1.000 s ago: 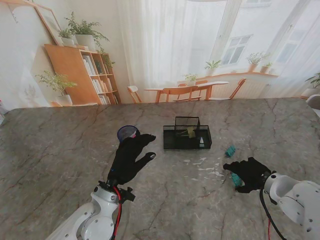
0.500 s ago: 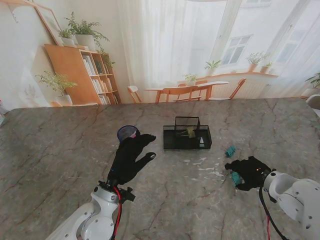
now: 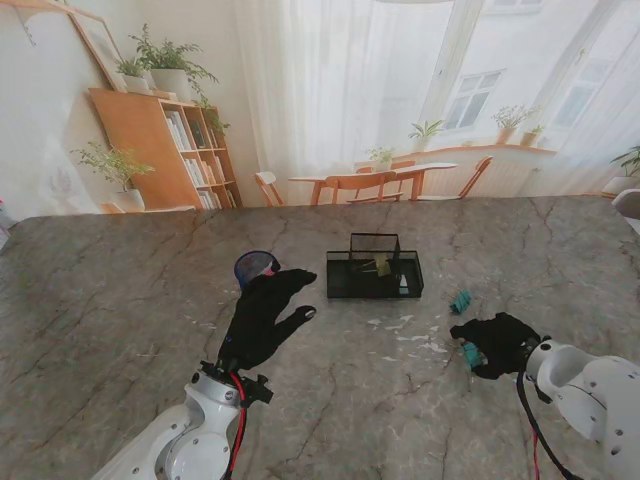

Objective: Organize desk stationery

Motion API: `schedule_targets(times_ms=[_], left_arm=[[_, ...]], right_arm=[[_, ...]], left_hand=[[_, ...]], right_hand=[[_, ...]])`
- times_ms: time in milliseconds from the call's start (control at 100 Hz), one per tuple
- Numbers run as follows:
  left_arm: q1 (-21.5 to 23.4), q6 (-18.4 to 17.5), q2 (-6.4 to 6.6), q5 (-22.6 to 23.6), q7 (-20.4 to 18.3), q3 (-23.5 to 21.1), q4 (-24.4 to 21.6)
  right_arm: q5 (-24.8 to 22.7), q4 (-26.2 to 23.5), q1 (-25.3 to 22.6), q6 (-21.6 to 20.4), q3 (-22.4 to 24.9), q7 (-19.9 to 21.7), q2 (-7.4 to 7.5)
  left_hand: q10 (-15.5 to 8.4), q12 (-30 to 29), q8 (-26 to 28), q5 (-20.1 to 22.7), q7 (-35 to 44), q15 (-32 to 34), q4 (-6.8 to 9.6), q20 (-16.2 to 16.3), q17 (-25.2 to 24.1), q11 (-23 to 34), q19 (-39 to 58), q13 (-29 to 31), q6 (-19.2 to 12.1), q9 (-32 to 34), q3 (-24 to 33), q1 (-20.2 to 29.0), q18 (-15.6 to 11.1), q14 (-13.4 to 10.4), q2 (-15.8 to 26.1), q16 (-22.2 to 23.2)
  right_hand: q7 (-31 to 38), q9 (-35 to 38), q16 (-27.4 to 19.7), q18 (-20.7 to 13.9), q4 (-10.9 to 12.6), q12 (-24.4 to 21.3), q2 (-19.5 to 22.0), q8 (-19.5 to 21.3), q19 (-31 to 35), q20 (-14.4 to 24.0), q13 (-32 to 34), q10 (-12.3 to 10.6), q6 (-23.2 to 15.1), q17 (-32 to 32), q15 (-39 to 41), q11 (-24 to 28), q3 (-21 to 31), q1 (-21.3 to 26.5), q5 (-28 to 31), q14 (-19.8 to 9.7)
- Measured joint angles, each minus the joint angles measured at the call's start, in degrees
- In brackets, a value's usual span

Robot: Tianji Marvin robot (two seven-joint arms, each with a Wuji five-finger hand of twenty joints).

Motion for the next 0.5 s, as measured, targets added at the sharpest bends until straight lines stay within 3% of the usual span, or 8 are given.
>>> schedule_targets(times_ms=[130,310,370,390,500], left_arm=[[-0.1,0.2,0.01,0.0,-0.1,0.1,0.0],[-0.2,0.3,0.01,0.1,-0.1,0.2,0.0],[-0.2,0.3,0.02,0.1,-0.2,0.3,0.0],[-0.2,0.4,0.02,0.1,-0.2,0.3,0.0],[-0.3,0.4,0.03,0.1,-0.3,0.3,0.0]], right_arm=[[-1.5,0.4,0.2,-0.2,-0.4,-1.7,0.10],[-1.7,0.8,0.5,0.0,-0.8,-3.2,0.18],[-1.6,0.9,0.6,0.1,-0.9,-3.5,0.19],[-1.6,1.0,0.6,0.1,-0.9,-3.6,0.19],[-1.5,1.4,0.7,0.3,-1.2,-4.6,0.21]], left_hand=[[0.0,0.0,0.0,0.0,0.0,0.0,0.00,0.0,0.0,0.0,0.0,0.0,0.0,0.0,0.0,0.0,0.0,0.0,0.0,0.0],[0.0,0.0,0.0,0.0,0.0,0.0,0.00,0.0,0.0,0.0,0.0,0.0,0.0,0.0,0.0,0.0,0.0,0.0,0.0,0.0],[0.0,0.0,0.0,0.0,0.0,0.0,0.00,0.0,0.0,0.0,0.0,0.0,0.0,0.0,0.0,0.0,0.0,0.0,0.0,0.0],[0.0,0.0,0.0,0.0,0.0,0.0,0.00,0.0,0.0,0.0,0.0,0.0,0.0,0.0,0.0,0.0,0.0,0.0,0.0,0.0],[0.0,0.0,0.0,0.0,0.0,0.0,0.00,0.0,0.0,0.0,0.0,0.0,0.0,0.0,0.0,0.0,0.0,0.0,0.0,0.0]], right_hand=[[0.7,2.3,0.3,-0.6,0.0,0.0,-0.7,0.2,0.9,0.0,3.4,0.0,0.2,2.7,2.3,0.7,1.9,0.8,1.2,-1.2],[1.9,7.2,0.7,-1.2,0.0,1.2,-1.0,-0.5,2.2,0.7,8.5,1.3,0.8,7.3,4.7,7.5,1.9,2.3,4.4,-2.6],[2.8,11.2,0.7,-1.5,-1.7,3.7,-1.7,-0.5,3.3,0.7,11.3,1.5,1.0,9.7,5.6,11.9,2.8,3.5,5.4,-2.7],[2.9,13.4,0.7,-1.6,-3.3,4.9,-3.2,-0.5,3.6,0.7,12.4,1.4,1.2,10.7,6.3,13.7,2.8,3.8,5.6,-2.7],[4.8,15.0,0.8,-2.1,-4.6,5.3,-4.2,-0.5,4.6,0.7,14.3,1.4,1.3,13.2,7.1,13.8,2.8,3.8,5.7,-2.7]])
